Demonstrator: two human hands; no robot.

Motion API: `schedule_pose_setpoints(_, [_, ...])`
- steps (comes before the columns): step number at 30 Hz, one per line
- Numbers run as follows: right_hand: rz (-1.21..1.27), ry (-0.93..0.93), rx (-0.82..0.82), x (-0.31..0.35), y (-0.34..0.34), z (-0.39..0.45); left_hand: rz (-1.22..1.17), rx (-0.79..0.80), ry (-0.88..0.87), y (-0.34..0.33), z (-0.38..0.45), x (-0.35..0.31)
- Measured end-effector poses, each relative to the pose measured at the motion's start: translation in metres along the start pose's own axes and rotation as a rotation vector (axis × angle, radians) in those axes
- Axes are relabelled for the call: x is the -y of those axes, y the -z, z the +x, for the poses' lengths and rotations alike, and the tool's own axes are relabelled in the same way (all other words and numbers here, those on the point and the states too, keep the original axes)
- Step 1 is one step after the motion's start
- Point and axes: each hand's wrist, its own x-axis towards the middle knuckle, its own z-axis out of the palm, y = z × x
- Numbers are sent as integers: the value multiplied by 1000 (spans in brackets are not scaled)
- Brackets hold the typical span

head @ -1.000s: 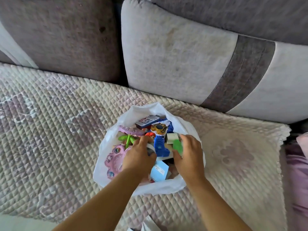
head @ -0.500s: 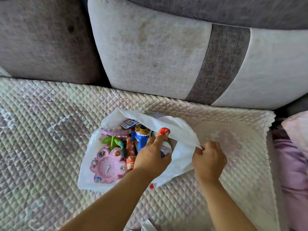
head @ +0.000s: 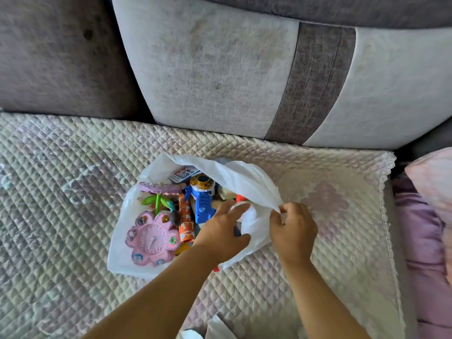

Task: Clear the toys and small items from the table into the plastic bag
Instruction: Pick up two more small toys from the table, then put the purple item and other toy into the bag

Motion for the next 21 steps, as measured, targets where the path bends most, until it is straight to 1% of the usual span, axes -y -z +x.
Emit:
schedule_pose_setpoints(2, [9, 24, 18, 0, 0, -4, -31, -96, -6, -2, 0, -2])
schedule_pose_setpoints(5, [25, 47, 40, -1, 1, -10, -103, -291, 14, -4, -1, -9])
schedule_pose_setpoints(6, [30, 53, 43, -1, 1, -12, -137, -328, 5, -5, -1, -12])
schedule_pose_setpoints(8, [34, 59, 50, -2, 2, -16, -188, -317, -12, -7, 0, -16])
schedule_pose_setpoints(10, [40, 57, 50, -3, 3, -19, -204, -216, 17, -9, 0, -18])
schedule_pose_setpoints(12, [44, 62, 42, -4, 4, -23, -101, -166, 29, -11, -2, -15])
schedule_pose_setpoints(14, [40, 69, 41, -5, 6, -25, 22, -200, 7, -11, -7, -11])
schedule_pose_setpoints(16, [32, 72, 47, -4, 8, -28, 50, -269, 15, -9, -16, -6])
schedule_pose_setpoints(18, [25, 69, 46, -1, 10, -31, 16, -337, 69, -6, -27, -3])
schedule_pose_setpoints(21, [43, 121, 21, 14, 16, -41, -97, -367, 197, 5, -50, 1])
